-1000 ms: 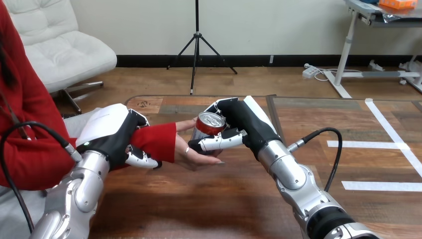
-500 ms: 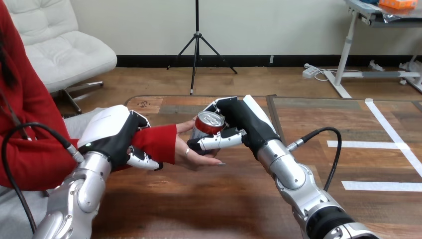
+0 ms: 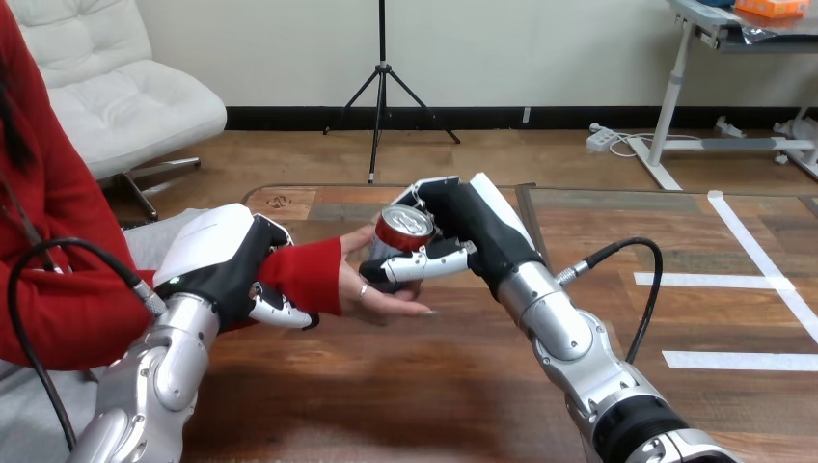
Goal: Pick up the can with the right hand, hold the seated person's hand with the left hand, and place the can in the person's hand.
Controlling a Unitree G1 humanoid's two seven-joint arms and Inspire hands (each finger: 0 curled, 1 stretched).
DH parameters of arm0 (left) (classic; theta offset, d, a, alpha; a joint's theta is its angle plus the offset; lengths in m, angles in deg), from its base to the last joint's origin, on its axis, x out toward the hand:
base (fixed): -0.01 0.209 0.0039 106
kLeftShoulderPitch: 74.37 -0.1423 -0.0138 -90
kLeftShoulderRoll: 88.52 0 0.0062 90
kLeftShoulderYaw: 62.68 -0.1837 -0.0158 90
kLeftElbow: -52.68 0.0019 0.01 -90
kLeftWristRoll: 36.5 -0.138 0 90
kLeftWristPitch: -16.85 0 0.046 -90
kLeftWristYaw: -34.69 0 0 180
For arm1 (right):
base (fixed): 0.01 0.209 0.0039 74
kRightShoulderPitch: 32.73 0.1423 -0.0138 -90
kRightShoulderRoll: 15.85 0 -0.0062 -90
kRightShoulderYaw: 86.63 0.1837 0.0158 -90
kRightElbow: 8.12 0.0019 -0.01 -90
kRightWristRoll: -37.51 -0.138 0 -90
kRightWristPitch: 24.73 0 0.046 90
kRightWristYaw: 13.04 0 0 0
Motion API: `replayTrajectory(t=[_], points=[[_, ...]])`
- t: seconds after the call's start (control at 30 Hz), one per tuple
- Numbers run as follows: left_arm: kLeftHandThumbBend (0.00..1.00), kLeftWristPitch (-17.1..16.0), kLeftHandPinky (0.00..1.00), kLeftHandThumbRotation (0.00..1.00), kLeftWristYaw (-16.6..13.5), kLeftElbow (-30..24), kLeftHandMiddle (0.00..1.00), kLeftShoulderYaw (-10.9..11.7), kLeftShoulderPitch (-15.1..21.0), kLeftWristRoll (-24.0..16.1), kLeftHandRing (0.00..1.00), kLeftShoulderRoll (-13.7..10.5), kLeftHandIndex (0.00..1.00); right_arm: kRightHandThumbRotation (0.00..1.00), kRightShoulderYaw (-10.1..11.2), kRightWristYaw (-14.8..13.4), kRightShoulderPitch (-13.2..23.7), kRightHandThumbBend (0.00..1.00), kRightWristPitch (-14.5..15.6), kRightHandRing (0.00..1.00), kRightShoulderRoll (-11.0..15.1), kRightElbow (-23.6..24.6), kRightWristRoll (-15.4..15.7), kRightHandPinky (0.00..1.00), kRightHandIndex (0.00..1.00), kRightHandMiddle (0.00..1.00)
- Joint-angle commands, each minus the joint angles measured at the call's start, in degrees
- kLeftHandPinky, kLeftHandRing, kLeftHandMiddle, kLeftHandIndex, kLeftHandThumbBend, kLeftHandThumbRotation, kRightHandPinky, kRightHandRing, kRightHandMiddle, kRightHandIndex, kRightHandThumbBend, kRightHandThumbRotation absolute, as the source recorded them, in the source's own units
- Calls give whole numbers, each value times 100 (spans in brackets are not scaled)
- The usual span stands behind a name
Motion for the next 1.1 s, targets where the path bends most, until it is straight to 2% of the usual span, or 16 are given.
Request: replayTrajectory(t=[0.0,0.6,1.07], points=[[69,-112,19,0,-361,-392,36,102,1085,80,26,326,37,0,-33,37,802,82,-62,36,-114,602,-78,31,43,41],[69,-265,19,0,-503,-376,35,109,1027,106,26,319,37,0,-10,63,731,82,90,38,-86,644,-97,33,43,42],[69,-323,22,0,-538,-440,38,144,936,149,29,309,40,0,14,176,654,85,422,43,-31,794,-132,37,47,46]])
